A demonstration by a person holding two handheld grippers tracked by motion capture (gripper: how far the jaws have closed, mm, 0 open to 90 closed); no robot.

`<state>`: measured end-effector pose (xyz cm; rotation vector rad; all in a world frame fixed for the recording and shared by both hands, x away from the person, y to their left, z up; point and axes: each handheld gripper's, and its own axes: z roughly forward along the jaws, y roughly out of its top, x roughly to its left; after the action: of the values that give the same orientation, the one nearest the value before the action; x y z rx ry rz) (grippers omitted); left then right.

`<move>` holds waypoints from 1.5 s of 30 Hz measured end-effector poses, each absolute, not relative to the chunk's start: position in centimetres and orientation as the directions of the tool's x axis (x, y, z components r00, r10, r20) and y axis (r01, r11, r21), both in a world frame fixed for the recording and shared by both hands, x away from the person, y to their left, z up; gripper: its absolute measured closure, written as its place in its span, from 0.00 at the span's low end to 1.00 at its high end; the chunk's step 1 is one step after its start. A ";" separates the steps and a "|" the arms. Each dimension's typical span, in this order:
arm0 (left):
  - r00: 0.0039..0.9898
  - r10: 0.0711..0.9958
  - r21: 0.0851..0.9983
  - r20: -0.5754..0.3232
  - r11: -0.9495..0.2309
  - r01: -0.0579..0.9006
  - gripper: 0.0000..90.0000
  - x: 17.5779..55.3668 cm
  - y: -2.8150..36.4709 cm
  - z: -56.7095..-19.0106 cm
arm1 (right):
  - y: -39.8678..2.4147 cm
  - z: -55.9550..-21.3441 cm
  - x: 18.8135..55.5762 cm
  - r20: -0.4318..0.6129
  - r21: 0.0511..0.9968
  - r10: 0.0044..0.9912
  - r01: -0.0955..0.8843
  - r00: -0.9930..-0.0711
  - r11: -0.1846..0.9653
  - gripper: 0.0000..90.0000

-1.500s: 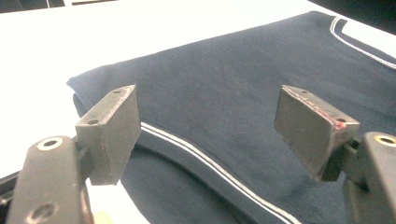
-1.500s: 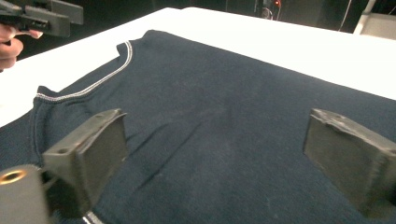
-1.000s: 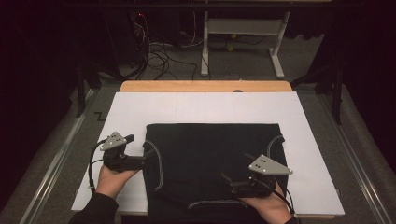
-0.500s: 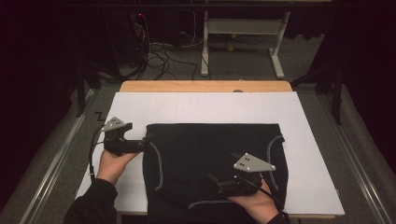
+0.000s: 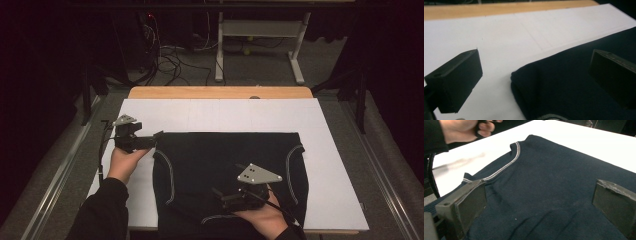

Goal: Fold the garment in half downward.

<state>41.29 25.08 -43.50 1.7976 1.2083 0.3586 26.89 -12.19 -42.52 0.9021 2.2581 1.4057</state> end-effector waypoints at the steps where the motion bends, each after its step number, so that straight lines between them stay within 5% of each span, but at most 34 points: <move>1: 0.471 0.850 0.800 -0.237 -0.104 0.591 0.00 41.6 25.0 -43.9 | -12.1 -42.6 26.9 0.055 0.887 0.664 0.342 -0.746 0.311 0.00; 14: 0.452 0.864 0.714 -0.223 -0.171 0.679 0.03 43.1 23.3 -47.3 | -11.5 -43.3 26.3 0.068 0.875 0.655 0.360 -0.753 0.323 0.00; 23: 0.433 0.872 0.683 -0.228 -0.174 0.710 0.15 43.4 23.1 -47.9 | -10.3 -44.1 25.8 0.069 0.865 0.635 0.364 -0.770 0.347 0.00; 34: 0.466 0.867 0.694 -0.178 -0.225 0.684 0.44 42.7 22.2 -48.0 | -7.9 -45.2 25.2 0.068 0.855 0.602 0.357 -0.796 0.376 0.00; 39: 0.482 0.856 0.702 -0.185 -0.228 0.674 0.69 41.9 22.0 -48.2 | -6.5 -45.6 24.9 0.059 0.845 0.585 0.352 -0.809 0.402 0.00; 45: 0.486 0.850 0.706 -0.200 -0.219 0.673 0.78 41.8 22.1 -48.3 | -4.4 -45.7 24.1 0.050 0.832 0.558 0.344 -0.828 0.435 0.01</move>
<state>41.79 22.13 -48.27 1.9681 1.2577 0.2945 24.11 -4.35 -45.74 0.7868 2.4564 1.3420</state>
